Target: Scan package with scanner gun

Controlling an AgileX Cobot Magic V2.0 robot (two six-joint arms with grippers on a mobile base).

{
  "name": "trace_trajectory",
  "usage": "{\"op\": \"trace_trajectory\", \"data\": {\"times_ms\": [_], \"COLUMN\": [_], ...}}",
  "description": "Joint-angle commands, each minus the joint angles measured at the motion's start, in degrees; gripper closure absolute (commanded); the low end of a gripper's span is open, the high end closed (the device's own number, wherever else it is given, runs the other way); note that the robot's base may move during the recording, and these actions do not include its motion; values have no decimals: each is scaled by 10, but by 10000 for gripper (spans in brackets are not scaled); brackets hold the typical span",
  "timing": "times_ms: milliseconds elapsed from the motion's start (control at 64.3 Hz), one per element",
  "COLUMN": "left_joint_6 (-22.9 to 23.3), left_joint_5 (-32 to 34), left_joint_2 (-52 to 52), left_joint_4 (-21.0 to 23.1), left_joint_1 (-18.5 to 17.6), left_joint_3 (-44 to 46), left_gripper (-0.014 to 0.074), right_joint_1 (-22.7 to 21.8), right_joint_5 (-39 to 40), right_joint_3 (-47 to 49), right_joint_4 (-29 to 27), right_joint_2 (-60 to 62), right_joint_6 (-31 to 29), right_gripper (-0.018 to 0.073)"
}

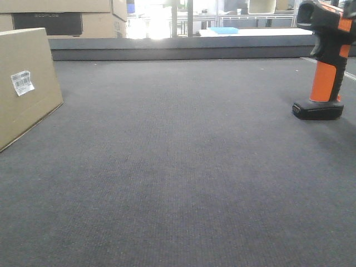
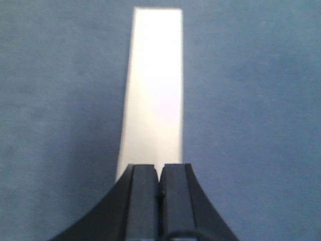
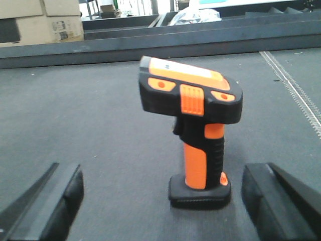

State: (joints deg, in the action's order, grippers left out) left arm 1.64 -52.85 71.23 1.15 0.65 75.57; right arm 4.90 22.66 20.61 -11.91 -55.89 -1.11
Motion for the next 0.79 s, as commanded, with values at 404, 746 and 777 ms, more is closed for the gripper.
{"op": "trace_trajectory", "data": {"times_ms": [404, 746, 777], "left_joint_6": [5, 5, 5], "left_joint_5": [326, 391, 390], "left_joint_2": [-260, -488, -508], "left_joint_4": [46, 49, 49], "left_joint_1": [0, 3, 3], "left_joint_3": [-339, -519, -529], "left_gripper": [707, 707, 707], "right_joint_1": [-2, -2, -2], "right_joint_5": [-205, -296, -303], "right_joint_3": [-2, -2, -2], "right_joint_4": [3, 18, 28], "right_joint_2": [164, 294, 312], "right_joint_6": [0, 0, 0], "right_gripper": [721, 721, 721]}}
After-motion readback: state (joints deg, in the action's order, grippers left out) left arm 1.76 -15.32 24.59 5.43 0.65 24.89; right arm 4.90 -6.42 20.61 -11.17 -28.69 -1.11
